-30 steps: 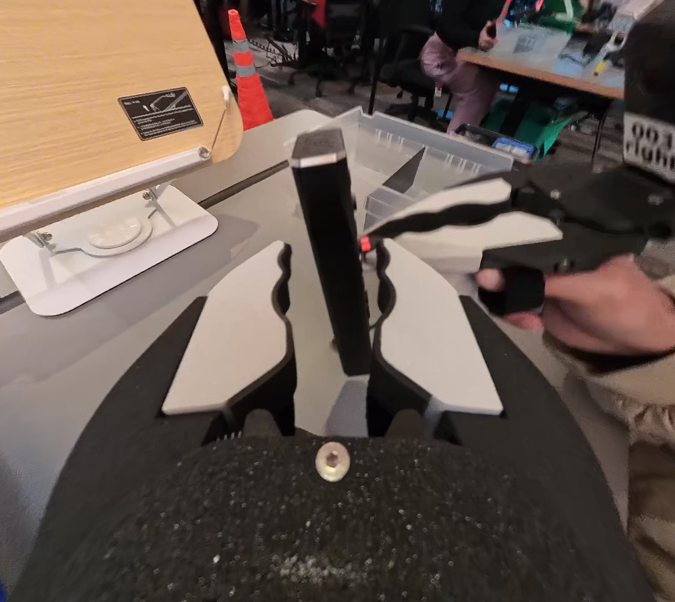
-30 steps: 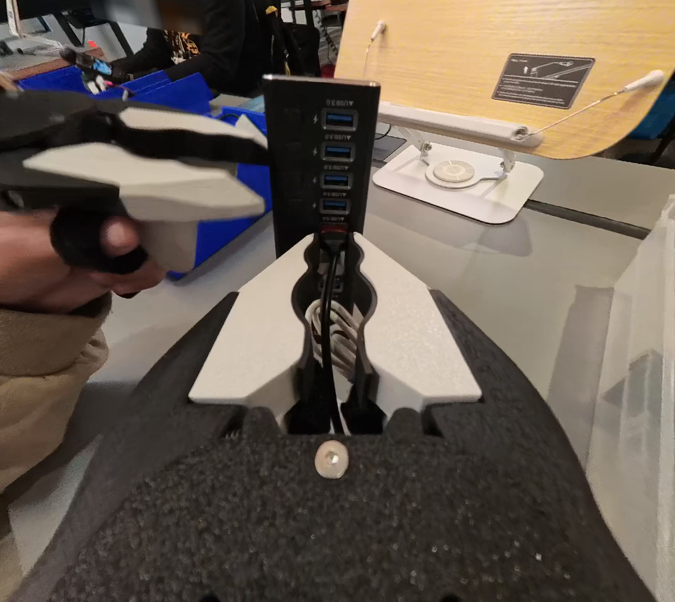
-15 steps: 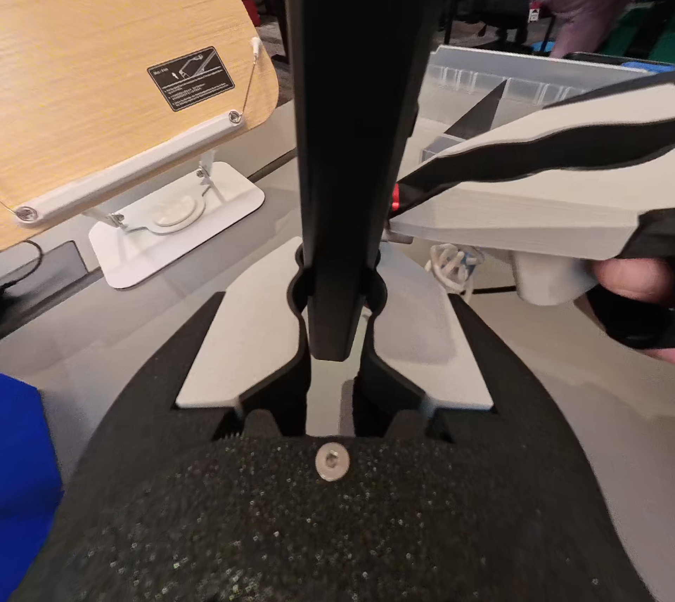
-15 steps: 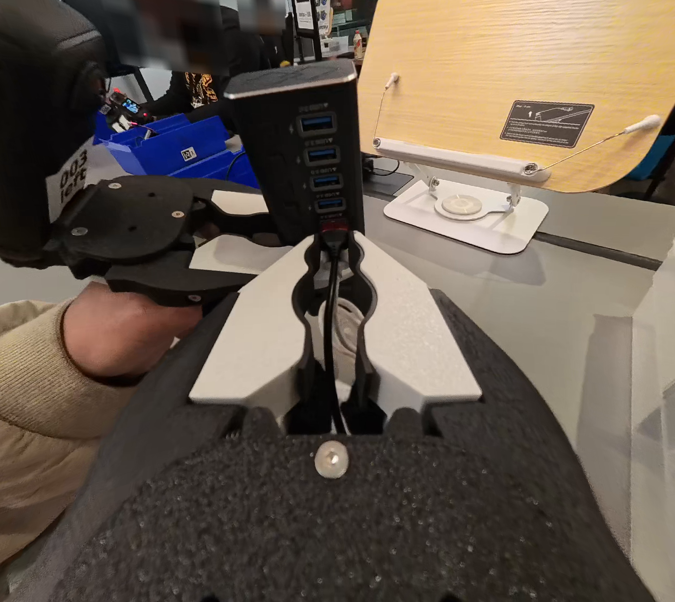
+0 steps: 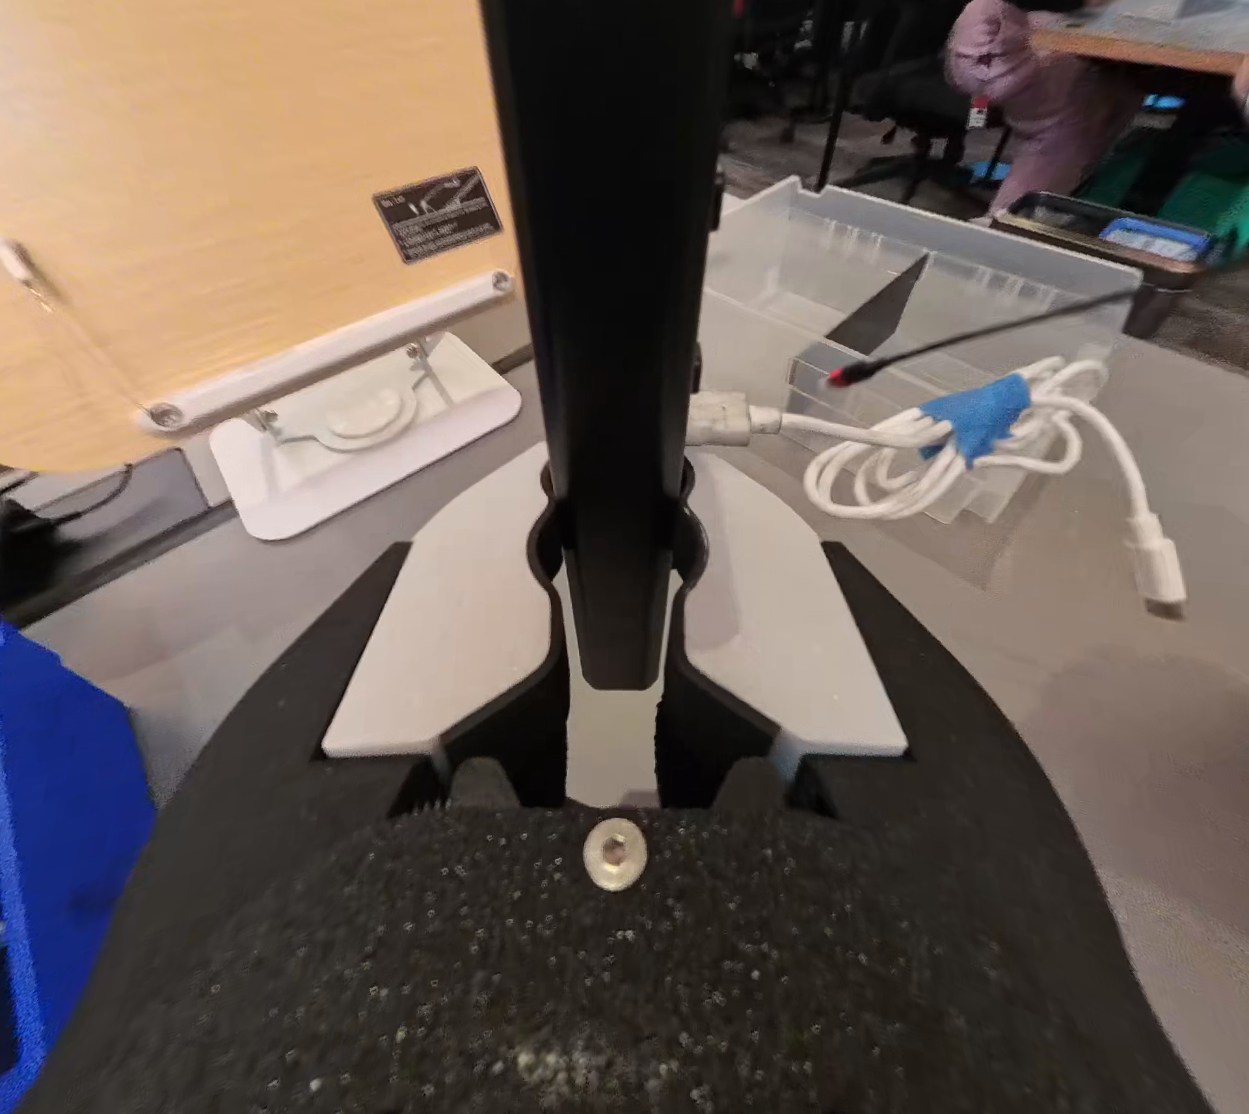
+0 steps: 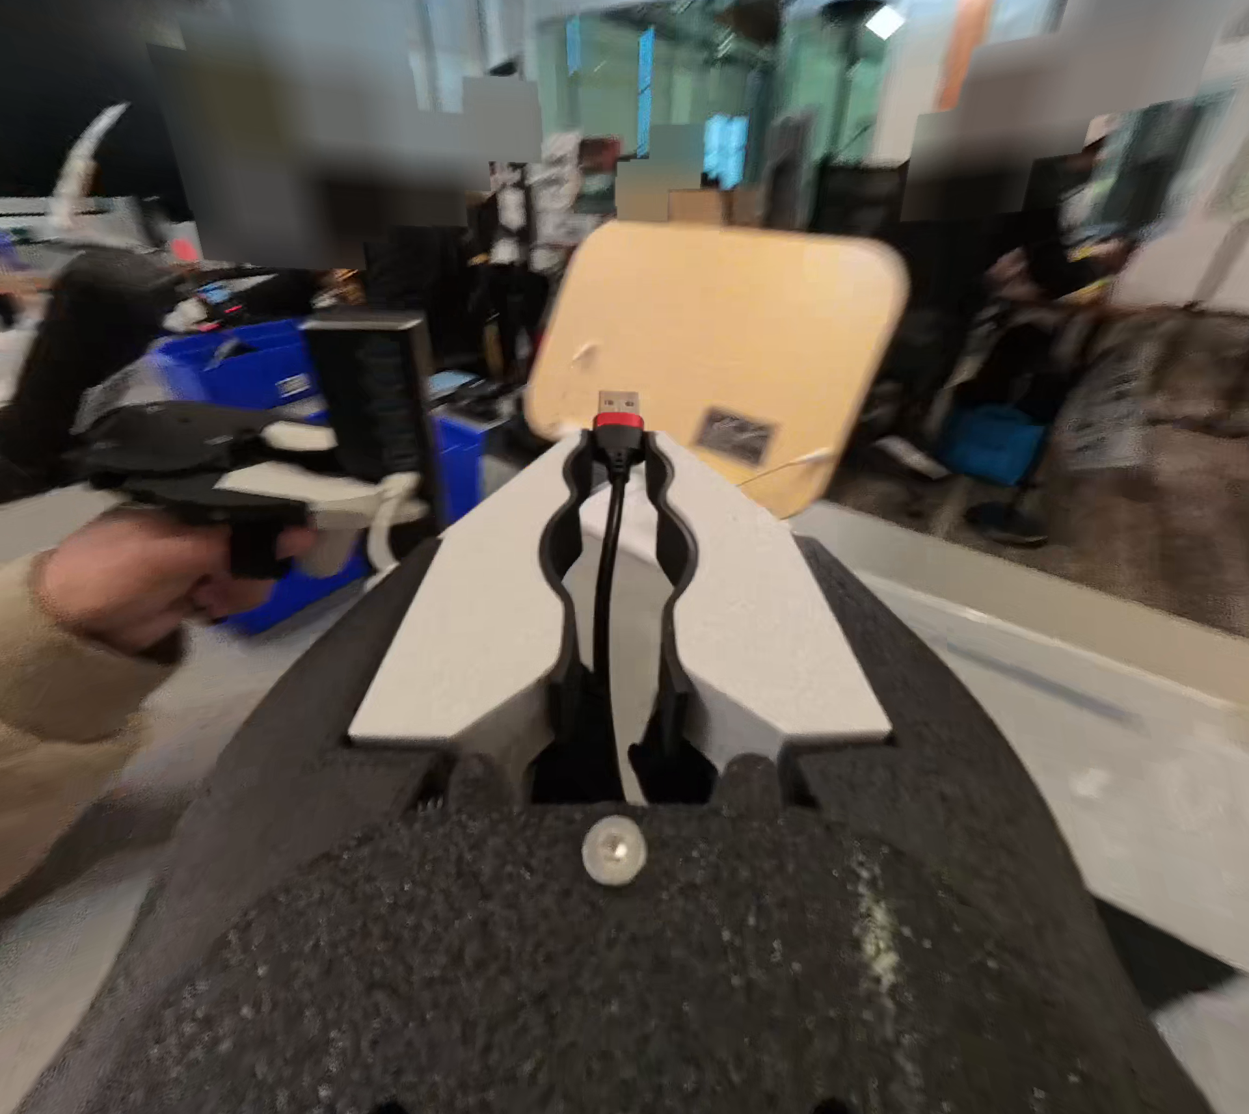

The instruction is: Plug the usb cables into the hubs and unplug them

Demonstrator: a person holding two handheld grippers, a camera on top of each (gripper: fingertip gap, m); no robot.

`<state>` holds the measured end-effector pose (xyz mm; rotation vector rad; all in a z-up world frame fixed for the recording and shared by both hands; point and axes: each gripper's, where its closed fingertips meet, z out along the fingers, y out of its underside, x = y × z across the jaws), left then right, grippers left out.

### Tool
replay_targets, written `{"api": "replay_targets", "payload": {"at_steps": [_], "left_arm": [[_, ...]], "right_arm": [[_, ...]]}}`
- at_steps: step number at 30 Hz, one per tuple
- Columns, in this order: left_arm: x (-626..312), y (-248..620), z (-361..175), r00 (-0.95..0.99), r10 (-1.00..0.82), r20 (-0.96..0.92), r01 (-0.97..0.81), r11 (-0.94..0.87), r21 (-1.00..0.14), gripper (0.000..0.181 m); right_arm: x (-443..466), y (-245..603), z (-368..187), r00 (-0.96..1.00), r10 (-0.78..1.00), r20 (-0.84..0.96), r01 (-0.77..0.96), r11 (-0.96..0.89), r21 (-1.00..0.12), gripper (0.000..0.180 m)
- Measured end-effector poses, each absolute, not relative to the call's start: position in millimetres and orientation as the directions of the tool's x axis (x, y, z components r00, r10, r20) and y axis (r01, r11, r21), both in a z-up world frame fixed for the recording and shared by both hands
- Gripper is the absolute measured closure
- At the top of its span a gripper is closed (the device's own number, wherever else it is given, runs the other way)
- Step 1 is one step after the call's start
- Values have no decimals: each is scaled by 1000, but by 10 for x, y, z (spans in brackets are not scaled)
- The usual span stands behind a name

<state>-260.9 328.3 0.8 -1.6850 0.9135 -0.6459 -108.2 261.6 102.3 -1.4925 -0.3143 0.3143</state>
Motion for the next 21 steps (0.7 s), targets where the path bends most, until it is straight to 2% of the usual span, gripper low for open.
{"api": "replay_targets", "payload": {"at_steps": [3, 8, 10, 12, 14, 16, 18, 21], "left_arm": [[-2654, 3275, -19, 545, -836, 59, -200, -199, -959, 152], [-2666, 3224, -114, 527, -850, 17, -256, -178, -950, 152], [-2663, 3126, -173, 510, -860, 21, -262, -178, -949, 152], [-2682, 2988, -291, 508, -860, 40, -252, -193, -948, 152], [-2718, 2830, -472, 515, -855, 59, -240, -210, -948, 152], [-2765, 2689, -681, 525, -847, 85, -226, -236, -945, 152], [-2817, 2603, -856, 543, -830, 126, -212, -281, -936, 152], [-2871, 2552, -975, 557, -808, 193, -186, -349, -919, 152]], "right_arm": [[-506, 2547, 1149, 945, 322, 59, 11, 148, -989, 165], [87, 2742, 390, 933, 332, -136, -108, -102, -989, 165], [10, 2775, -5, 850, 429, -306, -198, -278, -940, 165], [-45, 2800, -294, 803, 457, -382, -214, -378, -901, 165], [-124, 2842, -573, 802, 483, -352, -129, -435, -891, 165], [-143, 2912, -920, 860, 467, -208, 49, -479, -876, 165], [-158, 2951, -1225, 890, 450, -73, 206, -539, -817, 165], [-167, 3009, -1395, 916, 402, 0, 265, -604, -751, 165]]}}
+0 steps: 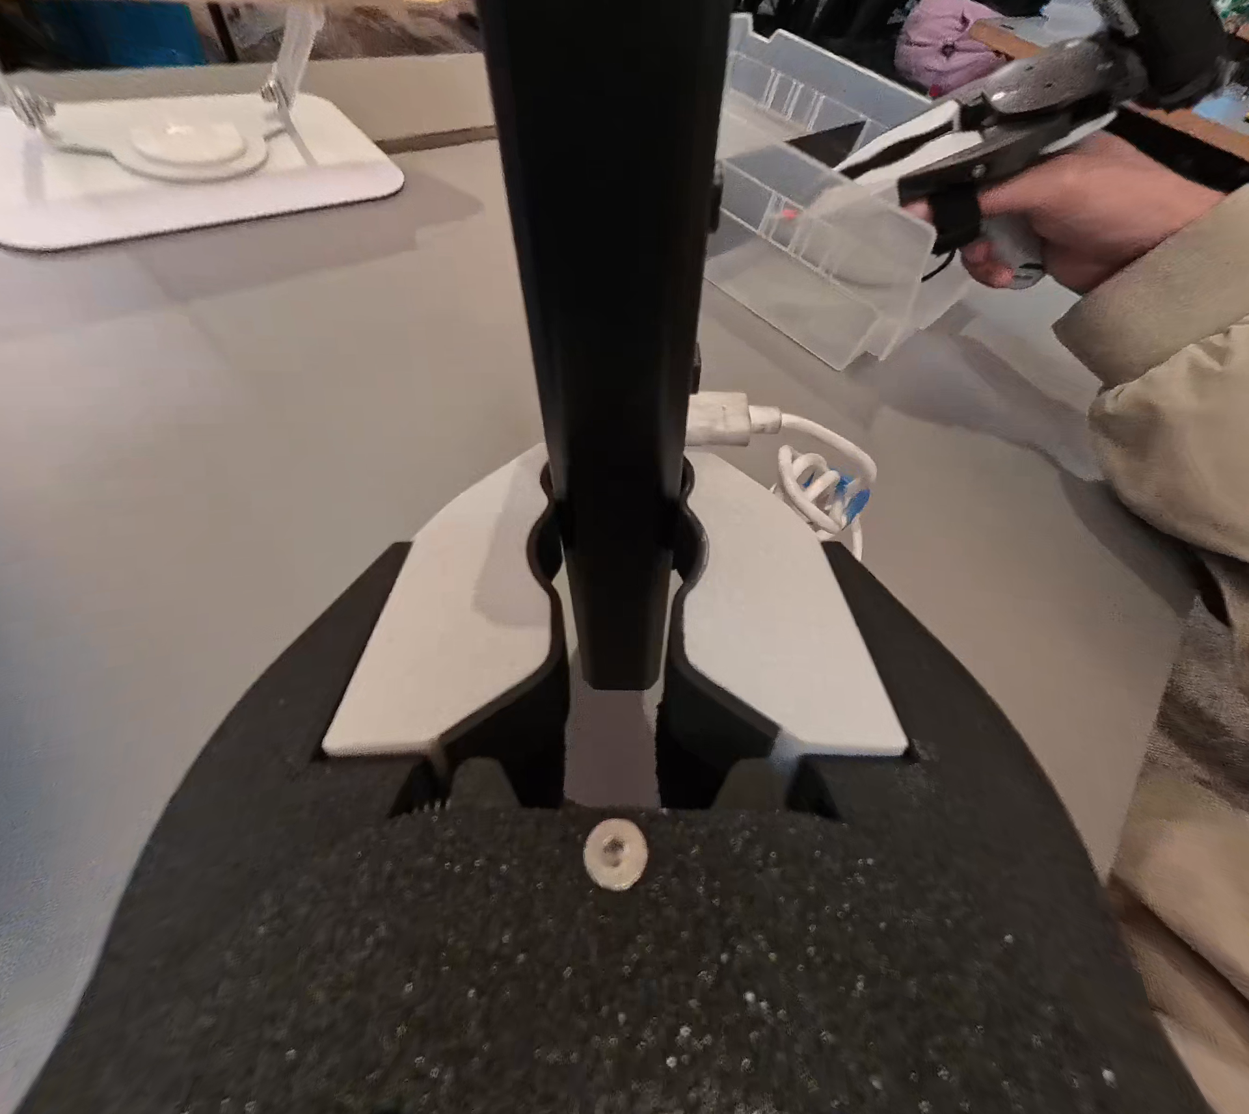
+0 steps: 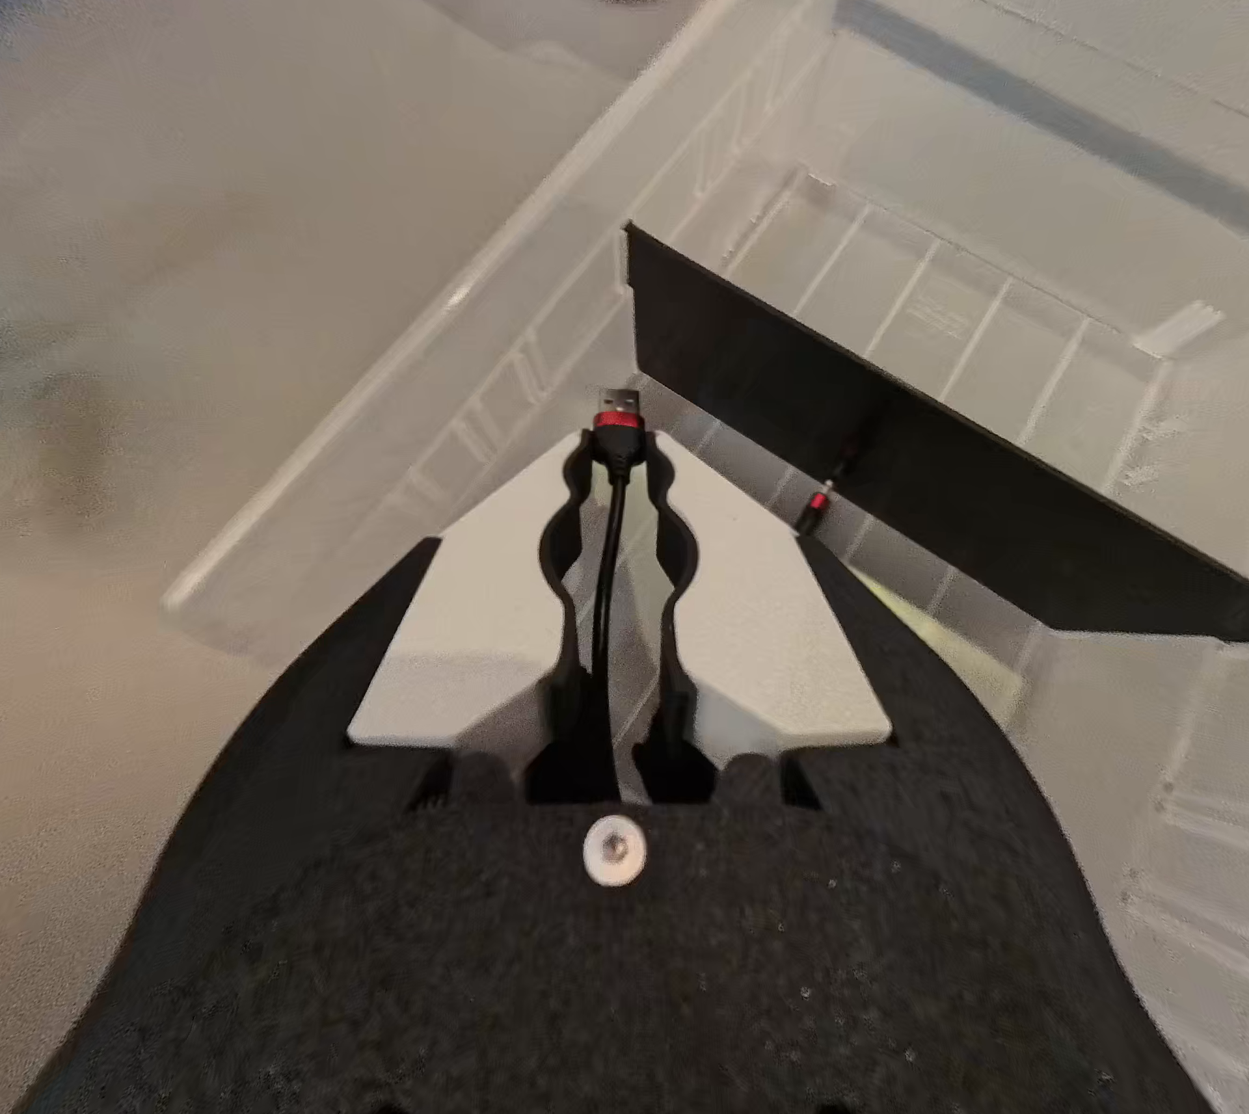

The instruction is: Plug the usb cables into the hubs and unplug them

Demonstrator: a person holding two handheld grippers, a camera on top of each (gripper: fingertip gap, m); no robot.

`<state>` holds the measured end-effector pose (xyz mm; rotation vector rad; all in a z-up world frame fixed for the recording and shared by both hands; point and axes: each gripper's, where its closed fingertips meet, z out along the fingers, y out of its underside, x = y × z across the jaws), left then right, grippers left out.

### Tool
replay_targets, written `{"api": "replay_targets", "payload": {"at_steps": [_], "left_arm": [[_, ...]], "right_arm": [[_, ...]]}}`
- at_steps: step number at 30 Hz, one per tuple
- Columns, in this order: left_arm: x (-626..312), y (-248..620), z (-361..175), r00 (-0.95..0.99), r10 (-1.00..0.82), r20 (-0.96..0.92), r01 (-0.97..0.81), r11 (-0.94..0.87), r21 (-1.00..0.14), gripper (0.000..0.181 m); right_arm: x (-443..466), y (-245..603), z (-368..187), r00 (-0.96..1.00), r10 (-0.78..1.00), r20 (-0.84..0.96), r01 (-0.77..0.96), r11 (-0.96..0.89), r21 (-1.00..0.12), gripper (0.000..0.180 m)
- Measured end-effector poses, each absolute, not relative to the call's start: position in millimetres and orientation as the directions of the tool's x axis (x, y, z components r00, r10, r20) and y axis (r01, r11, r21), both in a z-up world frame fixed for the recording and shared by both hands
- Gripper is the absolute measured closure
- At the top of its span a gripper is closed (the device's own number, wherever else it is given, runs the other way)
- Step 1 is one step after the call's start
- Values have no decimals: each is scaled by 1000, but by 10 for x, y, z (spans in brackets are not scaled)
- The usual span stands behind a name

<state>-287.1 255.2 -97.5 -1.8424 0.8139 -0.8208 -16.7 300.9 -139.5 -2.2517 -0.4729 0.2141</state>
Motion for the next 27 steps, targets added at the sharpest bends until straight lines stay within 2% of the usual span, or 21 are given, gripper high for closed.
{"api": "replay_targets", "payload": {"at_steps": [1, 2, 4, 7, 9, 12, 15, 17, 19, 21, 27], "left_arm": [[-2884, 2553, -984, 561, -801, 209, -174, -361, -916, 152], [-2889, 2555, -984, 557, -801, 218, -169, -366, -915, 152], [-2901, 2569, -968, 544, -812, 213, -171, -356, -919, 152], [-2935, 2571, -950, 519, -825, 223, -159, -350, -923, 152], [-2945, 2567, -948, 506, -826, 247, -143, -363, -921, 152], [-2959, 2586, -944, 520, -820, 240, -134, -356, -925, 152], [-2989, 2627, -934, 564, -801, 204, -136, -333, -933, 152], [-3021, 2657, -932, 589, -785, 192, -135, -330, -934, 152], [-3063, 2696, -952, 616, -763, 196, -132, -345, -929, 152], [-3091, 2717, -984, 629, -748, 209, -126, -364, -923, 152], [-3093, 2711, -969, 633, -740, 226, -104, -371, -923, 152]], "right_arm": [[-147, 3024, -1399, 922, 387, 14, 267, -609, -747, 164], [-144, 3041, -1369, 926, 376, 9, 250, -598, -762, 156], [-109, 3085, -1229, 941, 335, -48, 158, -561, -813, 147], [-161, 3097, -763, 885, 348, -308, -128, -455, -881, 145], [-219, 3045, -408, 831, 387, -400, -247, -389, -888, 142], [-665, 2894, -138, 825, 499, -267, -85, -356, -931, 138], [-1625, 2651, -33, 713, 681, -168, 78, -314, -946, 137], [-2265, 2512, -214, 649, 752, -116, 166, -288, -943, 137], [-2681, 2491, -540, 659, 750, -60, 245, -289, -925, 140], [-2911, 2533, -644, 697, 715, -43, 193, -245, -950, 155], [-3105, 2515, -666, 711, 697, -100, 111, -251, -962, 155]]}}
